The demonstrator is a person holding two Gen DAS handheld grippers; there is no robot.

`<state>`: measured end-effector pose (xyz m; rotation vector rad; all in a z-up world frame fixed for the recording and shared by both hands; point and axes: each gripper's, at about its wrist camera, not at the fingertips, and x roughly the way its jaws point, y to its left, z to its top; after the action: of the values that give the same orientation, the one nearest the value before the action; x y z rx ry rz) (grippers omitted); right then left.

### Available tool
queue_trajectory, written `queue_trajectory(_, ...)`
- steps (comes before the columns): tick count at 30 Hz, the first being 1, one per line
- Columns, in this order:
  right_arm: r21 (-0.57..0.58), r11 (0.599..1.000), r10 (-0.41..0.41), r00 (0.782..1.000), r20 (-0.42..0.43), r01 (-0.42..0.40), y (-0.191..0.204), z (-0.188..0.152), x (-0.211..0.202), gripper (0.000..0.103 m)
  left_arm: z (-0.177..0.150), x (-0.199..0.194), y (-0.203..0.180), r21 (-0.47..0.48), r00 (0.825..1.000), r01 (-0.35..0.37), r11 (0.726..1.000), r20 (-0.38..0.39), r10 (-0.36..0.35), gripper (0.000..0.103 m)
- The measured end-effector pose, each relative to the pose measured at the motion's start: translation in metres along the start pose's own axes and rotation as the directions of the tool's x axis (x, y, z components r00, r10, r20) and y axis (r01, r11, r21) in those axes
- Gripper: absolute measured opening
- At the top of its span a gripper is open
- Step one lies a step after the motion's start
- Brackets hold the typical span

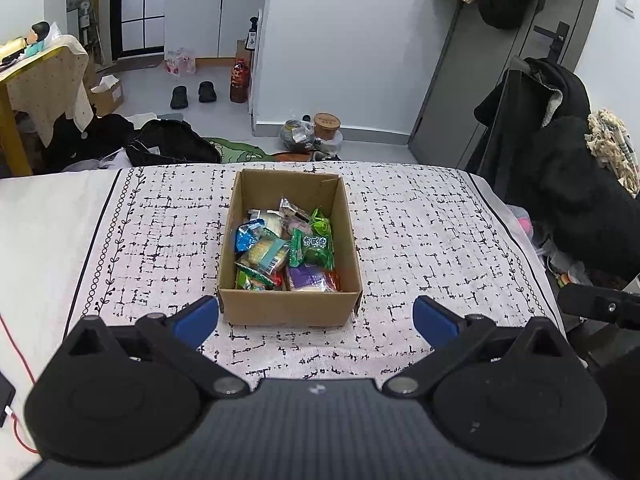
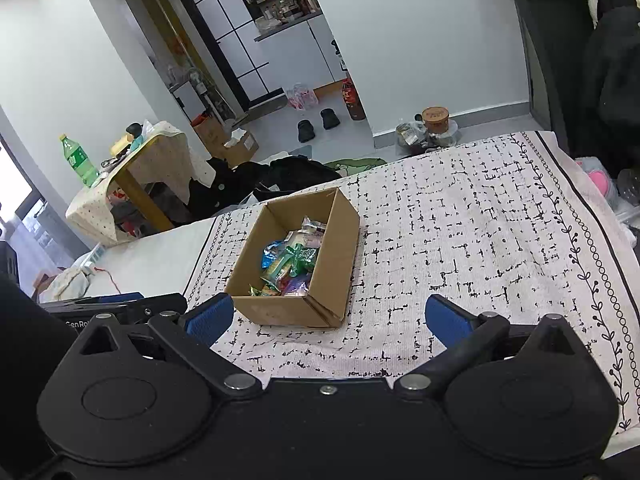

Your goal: Organize snacks

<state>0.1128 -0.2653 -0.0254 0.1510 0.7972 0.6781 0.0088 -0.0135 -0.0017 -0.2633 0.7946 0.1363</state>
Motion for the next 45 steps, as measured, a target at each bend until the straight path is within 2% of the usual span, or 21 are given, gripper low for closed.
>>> queue_trajectory(45,-0.003,1.000,-0.003,1.000,0.007,0.003,0.0044,0.0016,0.0008,0.103,-0.0018,0.0003,0.0033,-0.002,1.000,0.006,1.000,0.004,-0.006,0.103)
